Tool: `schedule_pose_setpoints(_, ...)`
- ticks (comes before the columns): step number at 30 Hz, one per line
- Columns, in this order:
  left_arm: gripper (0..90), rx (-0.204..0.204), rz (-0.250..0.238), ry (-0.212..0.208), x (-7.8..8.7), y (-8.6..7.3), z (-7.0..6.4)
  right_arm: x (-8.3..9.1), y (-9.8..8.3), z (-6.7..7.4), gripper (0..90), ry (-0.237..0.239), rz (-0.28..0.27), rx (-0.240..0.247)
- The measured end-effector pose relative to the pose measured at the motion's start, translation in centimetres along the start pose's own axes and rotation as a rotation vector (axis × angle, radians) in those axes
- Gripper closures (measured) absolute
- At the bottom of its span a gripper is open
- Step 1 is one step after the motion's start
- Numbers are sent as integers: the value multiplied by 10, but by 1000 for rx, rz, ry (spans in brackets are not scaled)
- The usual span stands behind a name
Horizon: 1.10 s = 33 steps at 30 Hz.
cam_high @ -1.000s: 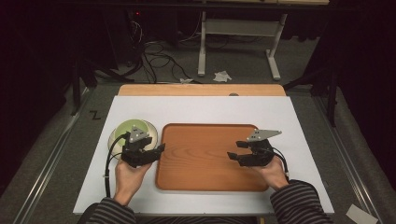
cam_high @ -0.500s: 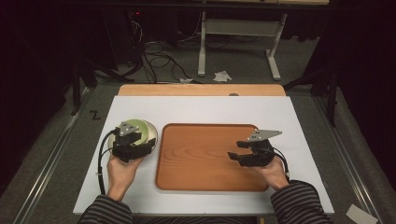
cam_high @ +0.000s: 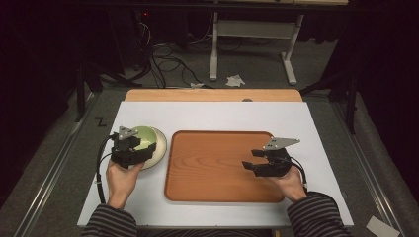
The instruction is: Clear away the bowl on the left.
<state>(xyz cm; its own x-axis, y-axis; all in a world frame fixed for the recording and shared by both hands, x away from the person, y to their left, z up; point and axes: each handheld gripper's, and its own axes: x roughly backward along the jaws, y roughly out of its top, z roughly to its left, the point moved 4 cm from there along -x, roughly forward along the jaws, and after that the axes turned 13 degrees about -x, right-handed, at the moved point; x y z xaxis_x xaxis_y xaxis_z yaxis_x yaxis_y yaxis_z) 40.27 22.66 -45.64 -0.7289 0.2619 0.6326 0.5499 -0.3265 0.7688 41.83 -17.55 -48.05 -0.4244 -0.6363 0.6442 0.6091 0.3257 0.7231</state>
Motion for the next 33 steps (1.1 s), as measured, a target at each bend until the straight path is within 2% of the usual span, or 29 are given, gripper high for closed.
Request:
schedule_pose_setpoints(7,394,8,11,26,-1,-1,8,3,-2,0,406,-8,-2,6)
schedule_pose_setpoints(11,389,22,19,52,-1,-2,18,5,-3,0,407,-18,-2,10)
schedule_pose_setpoints(20,378,47,23,84,-3,-2,33,11,-8,-1,408,-40,-8,-1)
schedule_pose_setpoints(26,370,61,56,93,-10,-3,42,15,-12,-3,409,-52,-15,-12)
schedule_pose_setpoints(33,368,87,65,122,-11,-5,57,21,-16,-4,409,-71,-20,-22)
